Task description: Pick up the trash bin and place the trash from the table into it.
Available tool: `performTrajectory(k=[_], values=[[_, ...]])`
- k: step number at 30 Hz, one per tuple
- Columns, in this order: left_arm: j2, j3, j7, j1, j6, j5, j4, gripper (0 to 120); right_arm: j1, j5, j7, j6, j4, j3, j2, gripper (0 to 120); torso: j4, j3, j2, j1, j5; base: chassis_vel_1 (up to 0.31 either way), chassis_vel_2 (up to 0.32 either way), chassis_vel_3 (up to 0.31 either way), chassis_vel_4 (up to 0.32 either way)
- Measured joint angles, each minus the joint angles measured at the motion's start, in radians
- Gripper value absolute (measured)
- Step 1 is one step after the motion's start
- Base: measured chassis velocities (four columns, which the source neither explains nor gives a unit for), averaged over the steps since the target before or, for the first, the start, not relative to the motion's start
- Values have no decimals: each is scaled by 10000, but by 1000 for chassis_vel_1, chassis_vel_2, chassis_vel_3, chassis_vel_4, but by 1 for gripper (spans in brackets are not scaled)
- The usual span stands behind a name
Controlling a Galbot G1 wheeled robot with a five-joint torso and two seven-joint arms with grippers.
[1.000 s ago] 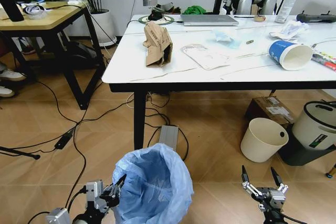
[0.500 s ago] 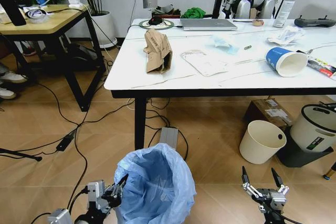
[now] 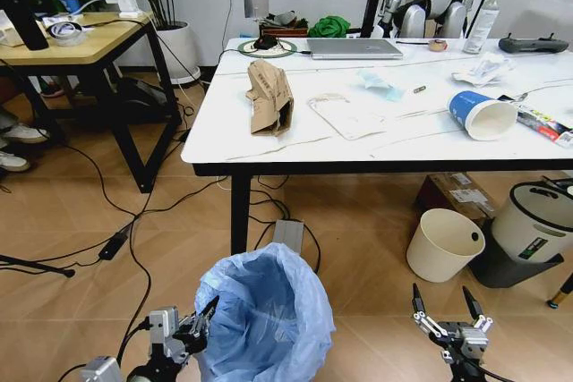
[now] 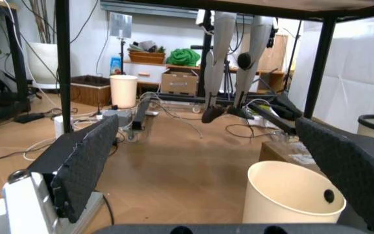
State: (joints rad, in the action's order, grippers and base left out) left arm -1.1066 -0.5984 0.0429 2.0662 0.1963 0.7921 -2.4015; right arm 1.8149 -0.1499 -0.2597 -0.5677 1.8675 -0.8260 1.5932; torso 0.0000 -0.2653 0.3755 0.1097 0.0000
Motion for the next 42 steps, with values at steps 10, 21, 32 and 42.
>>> performTrajectory(k=[10, 21, 32, 42], values=[[-35, 7, -16, 51, -8, -21, 31, 0, -17, -16, -2, 5, 28, 22, -49, 100, 0, -276, 396, 121, 0, 0, 0, 0, 0], [-63, 150, -19, 44, -8, -62, 86, 0, 32, -43, 0, 7, 52, 8, -73, 100, 0, -544, 811, 267, 0, 0, 0, 0, 0], [-33, 69, 83, 37, -5, -62, 116, 0, 37, -33, 3, 0, 42, 16, 14, 100, 0, -845, 1291, 445, -1, 0, 0, 0, 0], [28, 15, 181, 69, 42, -5, 104, 0, 52, -32, 4, -49, 6, 6, 23, 100, 0, -1093, 1676, 582, 0, 0, 0, 0, 0]])
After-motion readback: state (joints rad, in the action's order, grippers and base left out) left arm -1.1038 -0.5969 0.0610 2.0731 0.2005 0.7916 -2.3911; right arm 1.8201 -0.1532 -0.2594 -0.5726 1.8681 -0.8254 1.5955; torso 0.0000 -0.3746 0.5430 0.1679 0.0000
